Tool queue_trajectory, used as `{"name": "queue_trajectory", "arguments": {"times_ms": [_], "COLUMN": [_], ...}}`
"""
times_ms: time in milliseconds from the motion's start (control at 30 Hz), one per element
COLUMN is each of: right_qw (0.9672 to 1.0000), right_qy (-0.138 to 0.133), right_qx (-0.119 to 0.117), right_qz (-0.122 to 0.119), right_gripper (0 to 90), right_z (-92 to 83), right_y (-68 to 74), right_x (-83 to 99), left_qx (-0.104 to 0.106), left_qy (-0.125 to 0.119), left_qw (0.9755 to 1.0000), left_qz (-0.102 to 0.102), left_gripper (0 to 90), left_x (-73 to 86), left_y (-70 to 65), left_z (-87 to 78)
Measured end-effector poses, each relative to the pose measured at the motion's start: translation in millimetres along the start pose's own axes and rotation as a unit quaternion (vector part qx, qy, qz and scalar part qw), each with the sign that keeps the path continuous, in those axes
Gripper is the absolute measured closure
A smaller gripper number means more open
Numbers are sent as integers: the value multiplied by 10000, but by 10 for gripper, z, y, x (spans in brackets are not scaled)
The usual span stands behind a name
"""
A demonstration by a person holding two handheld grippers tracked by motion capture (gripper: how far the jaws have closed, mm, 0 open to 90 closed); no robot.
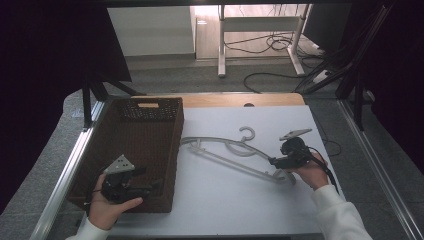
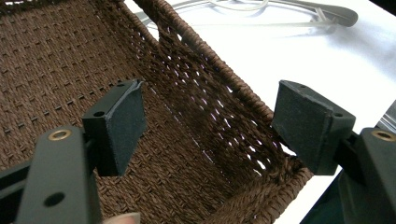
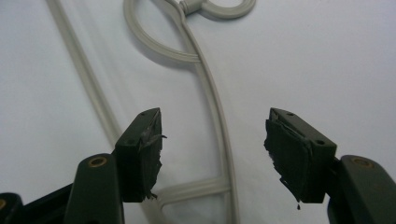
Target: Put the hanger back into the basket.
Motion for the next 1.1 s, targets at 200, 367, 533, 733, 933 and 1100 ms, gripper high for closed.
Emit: {"name": "queue_trajectory", "arguments": {"times_ms": [200,367,533,733,933,1100], "right_qw": [9993,9972,9950,9911,9888,9869], "right_qy": [351,640,835,1070,1227,1306], "right_qx": [-50,-64,-41,81,10,-231], "right_qz": [-154,-378,-555,-790,-853,-915], "right_gripper": [396,434,510,587,671,774], "right_z": [219,384,518,652,716,727], "right_y": [-30,-21,-42,-35,-25,-19], "right_x": [-123,-210,-273,-320,-338,-347], "left_qx": [-7,-8,-11,-17,-12,-9], "left_qy": [5,12,7,16,27,45], "left_qw": [10000,10000,10000,10000,10000,10000], "left_qz": [-5,-10,-20,-27,-24,-10], "left_gripper": [250,249,250,250,250,250], "left_x": [3,12,14,23,30,32], "left_y": [6,12,22,37,42,30], "left_z": [-2,3,-7,0,6,18]}}
Point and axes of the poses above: each handheld gripper's, and its own axes: z roughly forward along the jaws, x roughly out of its underside, y roughly to its left, the point moved 4 cm from there along z, roughly forward along the jaws, and after that the axes turned 1 degree about -x, right-handed, at the moved point
